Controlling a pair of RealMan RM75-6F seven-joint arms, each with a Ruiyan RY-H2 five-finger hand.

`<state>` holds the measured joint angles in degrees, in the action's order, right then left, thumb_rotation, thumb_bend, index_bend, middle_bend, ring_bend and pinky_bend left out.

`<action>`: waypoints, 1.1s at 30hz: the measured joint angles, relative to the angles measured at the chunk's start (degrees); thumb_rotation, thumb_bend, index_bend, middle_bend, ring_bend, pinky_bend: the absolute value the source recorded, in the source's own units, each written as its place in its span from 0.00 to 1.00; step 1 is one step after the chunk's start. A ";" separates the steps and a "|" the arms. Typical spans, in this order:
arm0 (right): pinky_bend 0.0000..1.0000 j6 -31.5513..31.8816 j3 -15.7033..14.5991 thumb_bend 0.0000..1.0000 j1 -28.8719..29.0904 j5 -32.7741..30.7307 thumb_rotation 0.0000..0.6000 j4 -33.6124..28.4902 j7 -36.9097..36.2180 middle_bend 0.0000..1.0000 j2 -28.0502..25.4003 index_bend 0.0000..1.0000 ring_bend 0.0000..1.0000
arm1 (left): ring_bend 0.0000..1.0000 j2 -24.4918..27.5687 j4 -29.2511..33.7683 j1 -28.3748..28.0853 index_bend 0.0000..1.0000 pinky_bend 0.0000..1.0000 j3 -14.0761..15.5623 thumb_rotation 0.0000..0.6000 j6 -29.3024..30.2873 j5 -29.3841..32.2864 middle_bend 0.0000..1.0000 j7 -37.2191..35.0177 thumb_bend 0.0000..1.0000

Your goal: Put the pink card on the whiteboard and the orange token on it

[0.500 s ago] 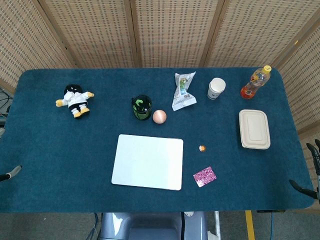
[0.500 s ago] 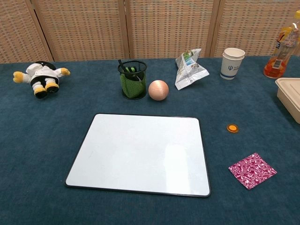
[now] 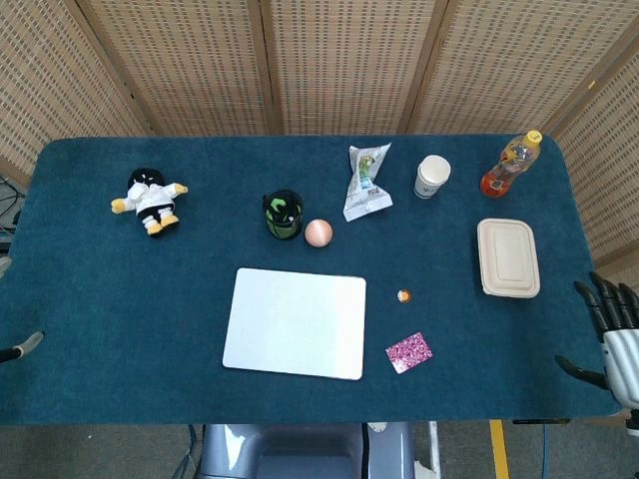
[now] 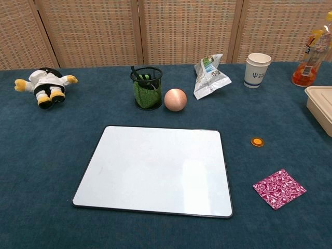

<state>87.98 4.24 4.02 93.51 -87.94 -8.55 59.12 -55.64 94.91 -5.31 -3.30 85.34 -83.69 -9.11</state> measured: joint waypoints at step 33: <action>0.00 -29.85 -6.55 0.16 24.26 12.50 1.00 9.26 12.33 0.00 15.41 0.24 0.00 | 0.00 -0.78 1.19 -0.90 0.00 0.00 -0.59 1.00 -2.45 1.59 0.00 3.86 0.00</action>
<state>58.12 -2.31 28.27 106.01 -78.69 3.78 74.53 -56.42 96.10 -6.21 -3.89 82.89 -82.11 -5.25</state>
